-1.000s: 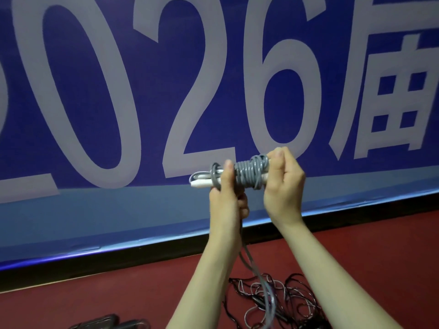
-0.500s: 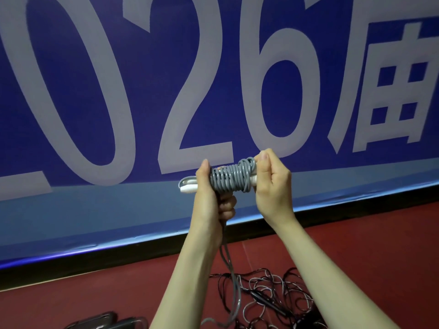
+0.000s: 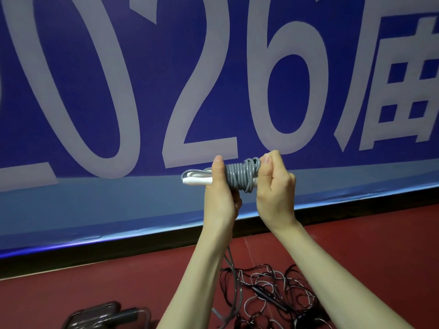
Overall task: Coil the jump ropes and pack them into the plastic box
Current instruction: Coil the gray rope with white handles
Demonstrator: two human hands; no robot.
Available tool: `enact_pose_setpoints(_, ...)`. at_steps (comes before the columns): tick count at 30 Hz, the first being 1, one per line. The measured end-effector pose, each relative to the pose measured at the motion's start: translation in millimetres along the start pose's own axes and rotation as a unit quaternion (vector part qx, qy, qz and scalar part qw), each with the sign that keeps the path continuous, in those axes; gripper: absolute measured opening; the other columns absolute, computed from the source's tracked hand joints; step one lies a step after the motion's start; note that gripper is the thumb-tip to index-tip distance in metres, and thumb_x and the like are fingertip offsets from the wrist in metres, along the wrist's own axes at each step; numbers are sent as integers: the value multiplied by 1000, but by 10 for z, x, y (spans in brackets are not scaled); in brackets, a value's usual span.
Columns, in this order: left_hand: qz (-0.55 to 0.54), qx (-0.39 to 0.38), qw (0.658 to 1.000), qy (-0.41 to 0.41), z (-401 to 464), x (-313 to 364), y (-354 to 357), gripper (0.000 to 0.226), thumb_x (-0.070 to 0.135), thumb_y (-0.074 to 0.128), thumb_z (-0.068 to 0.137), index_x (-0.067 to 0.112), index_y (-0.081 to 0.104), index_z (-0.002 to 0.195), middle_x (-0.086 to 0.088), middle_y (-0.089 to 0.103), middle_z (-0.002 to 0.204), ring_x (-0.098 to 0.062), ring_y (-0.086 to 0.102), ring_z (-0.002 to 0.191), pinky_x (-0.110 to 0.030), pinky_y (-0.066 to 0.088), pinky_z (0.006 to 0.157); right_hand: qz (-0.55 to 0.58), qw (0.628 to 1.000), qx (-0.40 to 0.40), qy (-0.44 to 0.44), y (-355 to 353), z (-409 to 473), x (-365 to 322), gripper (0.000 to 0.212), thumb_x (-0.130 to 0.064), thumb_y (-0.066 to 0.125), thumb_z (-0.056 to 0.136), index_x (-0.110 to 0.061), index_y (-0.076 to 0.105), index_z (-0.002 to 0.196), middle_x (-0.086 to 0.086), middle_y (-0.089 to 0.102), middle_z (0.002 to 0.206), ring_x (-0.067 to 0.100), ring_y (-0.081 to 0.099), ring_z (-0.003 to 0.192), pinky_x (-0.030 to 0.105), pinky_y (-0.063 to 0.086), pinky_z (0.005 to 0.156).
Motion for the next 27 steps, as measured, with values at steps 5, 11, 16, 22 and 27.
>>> enact_pose_setpoints(5, 43, 15, 998, 38, -14, 90, -84, 45, 54, 32, 98, 21, 28, 66, 6, 23, 49, -7, 21, 39, -18, 21, 36, -20, 1000, 9, -5, 24, -45, -90, 26, -23, 29, 101, -14, 33, 78, -14, 28, 53, 11, 34, 45, 18, 20, 40)
enact_pose_setpoints(11, 61, 8, 996, 71, -42, 165, -120, 46, 54, 32, 98, 19, 31, 68, 8, 25, 48, -8, 22, 41, -20, 21, 39, 4, 999, -3, 46, 67, -51, -57, 29, -30, 27, 101, -18, 32, 74, -11, 30, 54, 6, 32, 43, 18, 20, 40)
enact_pose_setpoints(16, 91, -32, 991, 93, -111, 280, -141, 46, 54, 33, 97, 17, 31, 70, 6, 23, 52, -8, 20, 42, -19, 20, 39, 51, 989, -44, 134, 41, -23, 3, 38, -12, 33, 104, -21, 28, 67, -7, 30, 56, 7, 26, 48, 8, 28, 45)
enact_pose_setpoints(22, 160, -14, 968, 194, -194, 568, -213, 54, 66, 39, 89, 17, 32, 68, 6, 27, 53, -10, 25, 47, -19, 25, 45, 220, 877, -161, 396, 271, -107, 218, 36, -22, 37, 99, -18, 36, 62, -3, 28, 48, 11, 20, 40, 18, 14, 41)
enact_pose_setpoints(27, 188, -13, 976, 111, -151, 367, -142, 54, 67, 32, 91, 20, 34, 65, 9, 30, 49, -10, 28, 44, -27, 25, 48, 40, 957, -73, 279, 3, 59, 243, 42, -26, 36, 103, -8, 41, 65, 5, 32, 54, 17, 31, 50, 28, 24, 48)
Point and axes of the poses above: each hand's wrist, its own z-axis towards the middle knuckle, its own y-axis out of the palm, x = y × z, the point moved 9 cm from there along z, towards the middle knuckle
